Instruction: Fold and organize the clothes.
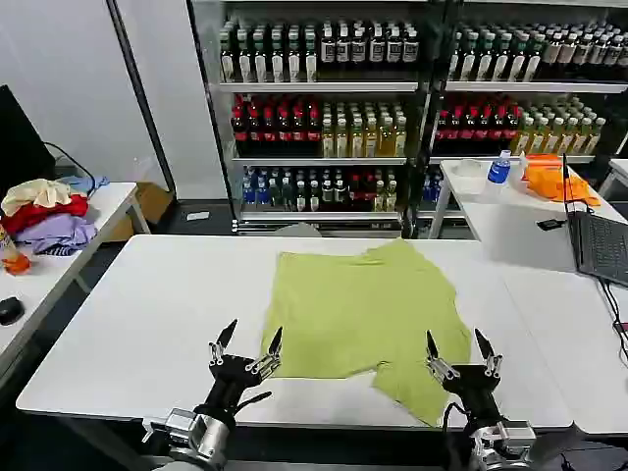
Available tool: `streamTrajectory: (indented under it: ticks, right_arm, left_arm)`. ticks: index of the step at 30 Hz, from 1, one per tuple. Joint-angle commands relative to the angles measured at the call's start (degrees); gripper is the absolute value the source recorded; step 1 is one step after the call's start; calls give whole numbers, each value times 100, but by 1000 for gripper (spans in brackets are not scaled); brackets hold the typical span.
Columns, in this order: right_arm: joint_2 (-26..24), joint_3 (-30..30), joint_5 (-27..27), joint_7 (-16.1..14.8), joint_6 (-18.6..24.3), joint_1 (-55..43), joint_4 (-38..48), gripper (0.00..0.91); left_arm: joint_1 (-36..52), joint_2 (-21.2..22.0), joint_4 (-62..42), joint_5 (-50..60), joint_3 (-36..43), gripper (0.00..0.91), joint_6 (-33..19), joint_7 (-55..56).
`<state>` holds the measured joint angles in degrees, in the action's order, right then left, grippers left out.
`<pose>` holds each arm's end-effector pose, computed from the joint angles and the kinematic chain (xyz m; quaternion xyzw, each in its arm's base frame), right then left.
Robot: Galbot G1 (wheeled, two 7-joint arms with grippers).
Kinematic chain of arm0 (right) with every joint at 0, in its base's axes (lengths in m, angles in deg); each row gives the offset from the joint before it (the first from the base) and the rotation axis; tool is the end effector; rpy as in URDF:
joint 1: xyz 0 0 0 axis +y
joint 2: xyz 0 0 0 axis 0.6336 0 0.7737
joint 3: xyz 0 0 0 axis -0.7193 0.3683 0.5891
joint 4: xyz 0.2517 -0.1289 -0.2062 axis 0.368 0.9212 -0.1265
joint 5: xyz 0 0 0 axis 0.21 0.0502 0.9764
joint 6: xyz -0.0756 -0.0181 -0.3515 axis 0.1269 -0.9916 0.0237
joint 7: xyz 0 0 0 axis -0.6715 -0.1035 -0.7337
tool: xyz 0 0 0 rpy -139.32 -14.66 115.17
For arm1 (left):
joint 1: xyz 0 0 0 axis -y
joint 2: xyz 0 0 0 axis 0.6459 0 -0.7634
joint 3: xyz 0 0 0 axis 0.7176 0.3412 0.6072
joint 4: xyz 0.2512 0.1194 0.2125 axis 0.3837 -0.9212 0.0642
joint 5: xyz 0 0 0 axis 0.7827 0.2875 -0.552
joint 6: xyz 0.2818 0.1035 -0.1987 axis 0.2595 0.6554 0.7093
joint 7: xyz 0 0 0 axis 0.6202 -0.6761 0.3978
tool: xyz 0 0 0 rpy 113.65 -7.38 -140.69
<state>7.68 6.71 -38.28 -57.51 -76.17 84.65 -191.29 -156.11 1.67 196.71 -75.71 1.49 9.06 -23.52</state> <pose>0.1665 -0.0366 -0.2634 -0.0137 -0.9924 0.0460 0.1134 0.1894 -0.0183 -0.2627 -0.1183 -0.9906 0.0070 0.0681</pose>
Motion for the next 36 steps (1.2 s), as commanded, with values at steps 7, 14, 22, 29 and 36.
streamTrajectory:
  ticks: [7, 14, 22, 29, 36]
  right_arm:
    - [-4, 198, 237, 153, -1003, 205, 192, 907]
    - [9, 302, 216, 181, -1067, 151, 395, 907]
    - [99, 429, 218, 187, -1092, 86, 523, 907]
    - [148, 465, 221, 220, -1107, 68, 569, 907]
    - [190, 468, 223, 252, -1170, 98, 554, 705]
  left_arm:
    - [-110, -270, -144, 136, 42, 907, 1910, 99]
    - [119, -351, -337, 65, 135, 907, 1985, 164]
    - [446, -409, -458, -331, 248, 907, 1919, 168]
    - [772, -365, -699, -643, 352, 907, 1940, 242]
    - [837, -379, -906, -682, 426, 111, 1998, 380]
